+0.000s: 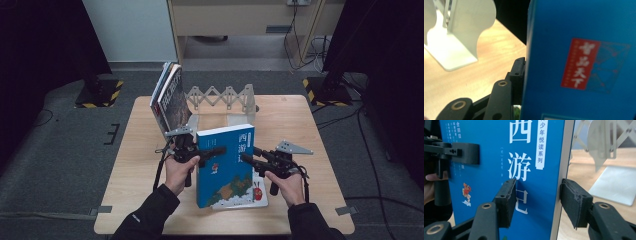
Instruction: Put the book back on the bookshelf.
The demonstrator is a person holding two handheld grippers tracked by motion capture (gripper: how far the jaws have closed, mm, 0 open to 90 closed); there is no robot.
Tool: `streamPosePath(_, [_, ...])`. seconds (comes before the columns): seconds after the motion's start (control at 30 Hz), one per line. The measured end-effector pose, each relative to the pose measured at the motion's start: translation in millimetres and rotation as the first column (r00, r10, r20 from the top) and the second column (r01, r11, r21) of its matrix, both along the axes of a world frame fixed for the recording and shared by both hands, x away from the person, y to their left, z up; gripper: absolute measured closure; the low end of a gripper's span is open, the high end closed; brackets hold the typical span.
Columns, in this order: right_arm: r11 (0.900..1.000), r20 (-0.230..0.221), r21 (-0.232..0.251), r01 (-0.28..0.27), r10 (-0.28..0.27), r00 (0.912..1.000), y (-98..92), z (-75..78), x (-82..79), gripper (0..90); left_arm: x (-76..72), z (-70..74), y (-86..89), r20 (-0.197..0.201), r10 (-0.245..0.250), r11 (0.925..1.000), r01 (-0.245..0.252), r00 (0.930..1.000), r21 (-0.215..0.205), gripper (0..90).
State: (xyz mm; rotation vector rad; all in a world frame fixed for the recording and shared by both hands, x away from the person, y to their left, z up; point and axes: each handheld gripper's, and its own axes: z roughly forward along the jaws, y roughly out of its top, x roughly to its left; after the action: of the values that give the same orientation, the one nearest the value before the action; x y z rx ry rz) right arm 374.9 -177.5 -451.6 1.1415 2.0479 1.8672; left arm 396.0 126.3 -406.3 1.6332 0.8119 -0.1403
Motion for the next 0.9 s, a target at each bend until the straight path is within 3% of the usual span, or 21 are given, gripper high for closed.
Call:
streamPosePath(0.1, [1.0, 0.022, -0.008, 0.007, -0.007, 0.9997, -2.0, 3.5, 1.8, 47.7, 0.4, -2.7, -1.6, 0.032, -0.002, 0.9999, 0.002, 0.9995, -0.016, 59.1])
streamPosePath(0.3, [1.0, 0.044, -0.003, -0.003, 0.003, 0.999, -2.2, -2.7, 0.1, 48.5, -4.7, -10.4, 2.4, 0.074, -0.006, 1.0, 0.006, 0.9972, -0.006, 58.8])
streamPosePath(0.47, [0.998, -0.003, -0.029, -0.049, 0.049, 0.9988, -0.5, -10.7, -0.3, 44.1, -9.2, -11.0, 2.8, 0.127, -0.015, 0.9998, 0.013, 0.9918, 0.016, 58.9])
streamPosePath(0.6, [0.998, 0.002, -0.039, -0.057, 0.057, 0.9984, -1.0, -13.2, -2.0, 46.8, -12.9, -10.3, 3.0, 0.175, -0.034, 0.9989, 0.028, 0.9839, 0.038, 58.3])
streamPosePath(0.9, [0.997, 0.031, -0.056, -0.061, 0.063, 0.9975, -0.4, -11.3, -5.8, 49.7, -21.1, -12.2, 3.9, 0.209, -0.027, 0.9993, 0.021, 0.9774, 0.032, 52.0])
